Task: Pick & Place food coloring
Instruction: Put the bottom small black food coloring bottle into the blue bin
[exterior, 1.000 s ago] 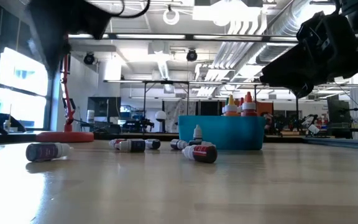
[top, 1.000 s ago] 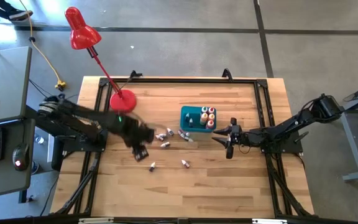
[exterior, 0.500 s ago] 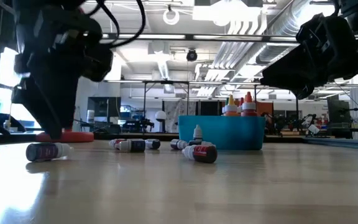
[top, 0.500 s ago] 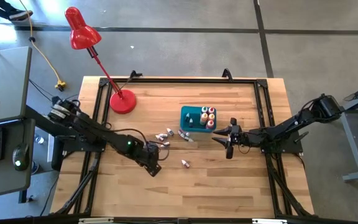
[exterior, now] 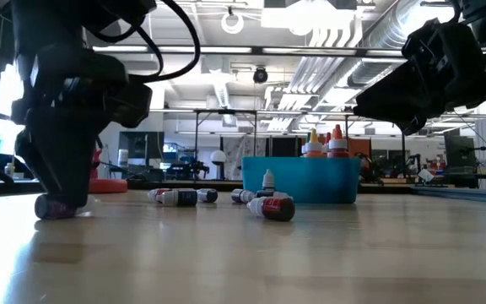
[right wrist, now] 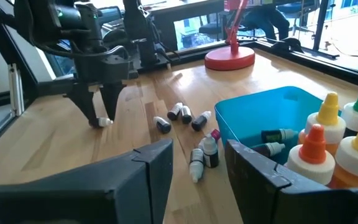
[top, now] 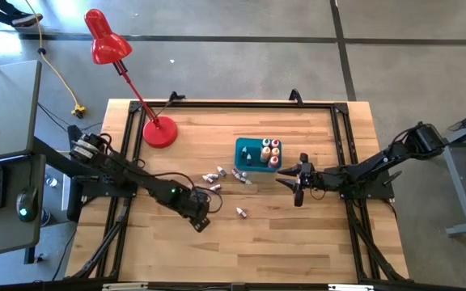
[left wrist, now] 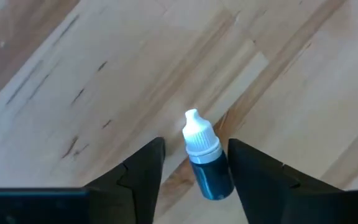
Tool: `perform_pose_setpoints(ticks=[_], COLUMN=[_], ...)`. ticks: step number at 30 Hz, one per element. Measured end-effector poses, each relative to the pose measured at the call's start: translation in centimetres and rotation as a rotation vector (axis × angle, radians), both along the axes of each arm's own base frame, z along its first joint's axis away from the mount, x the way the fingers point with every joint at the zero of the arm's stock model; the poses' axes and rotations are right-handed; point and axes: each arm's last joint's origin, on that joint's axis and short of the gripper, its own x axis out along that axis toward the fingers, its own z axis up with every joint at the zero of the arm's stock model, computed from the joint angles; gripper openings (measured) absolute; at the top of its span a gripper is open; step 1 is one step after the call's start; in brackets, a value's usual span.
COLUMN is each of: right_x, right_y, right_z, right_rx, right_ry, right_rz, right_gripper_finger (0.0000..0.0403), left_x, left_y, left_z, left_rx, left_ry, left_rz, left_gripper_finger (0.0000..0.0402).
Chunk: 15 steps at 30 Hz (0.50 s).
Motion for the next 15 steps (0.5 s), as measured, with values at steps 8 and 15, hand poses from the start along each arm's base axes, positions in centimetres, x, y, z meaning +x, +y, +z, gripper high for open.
perform_pose_setpoints(ticks=[8,15], right_x=[0.0,0.0], right_y=[0.0,0.0], right_z=[0.0,0.0], right_rx=[0.001,0.001], right_ry=[0.000,-0.001], right_rz=[0.000,-0.001], right_gripper_finger=[0.0139,0.0139], left_x=[-0.1,2.1], left_y=[0.2,0.6], left_z=[-0.1,1.9], left_rx=[0.051,0.227], left_ry=[-0.011,-0.144], left_rz=[0.017,-0.009], left_gripper_finger=[0.0077,0.0052])
